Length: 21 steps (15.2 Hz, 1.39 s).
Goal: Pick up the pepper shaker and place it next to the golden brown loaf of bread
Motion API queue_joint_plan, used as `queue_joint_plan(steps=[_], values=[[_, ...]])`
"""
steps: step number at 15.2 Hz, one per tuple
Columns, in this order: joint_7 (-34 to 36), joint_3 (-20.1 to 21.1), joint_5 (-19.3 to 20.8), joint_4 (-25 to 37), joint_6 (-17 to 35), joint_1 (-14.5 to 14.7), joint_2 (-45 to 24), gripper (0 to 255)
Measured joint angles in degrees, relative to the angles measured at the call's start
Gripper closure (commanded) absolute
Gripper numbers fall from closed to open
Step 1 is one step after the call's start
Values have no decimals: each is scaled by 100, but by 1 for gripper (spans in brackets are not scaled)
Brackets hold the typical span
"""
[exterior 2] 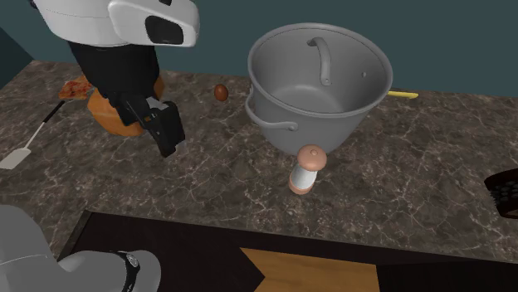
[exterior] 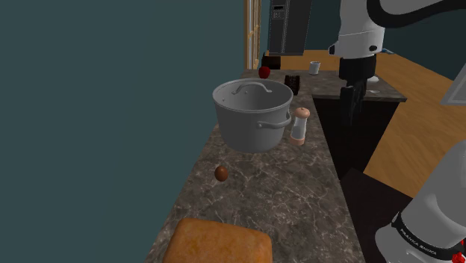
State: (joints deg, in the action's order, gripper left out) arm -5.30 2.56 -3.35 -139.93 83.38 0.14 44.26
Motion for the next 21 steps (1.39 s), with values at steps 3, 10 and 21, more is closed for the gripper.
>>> queue_joint_plan(steps=[3, 10, 21], values=[[-177, -131, 80, -15, 183, -35, -116, 0], [-1182, -860, 397, 52, 1245, -195, -950, 0], [-2974, -1933, 101, 1056, 2658, -241, -3010, 0]])
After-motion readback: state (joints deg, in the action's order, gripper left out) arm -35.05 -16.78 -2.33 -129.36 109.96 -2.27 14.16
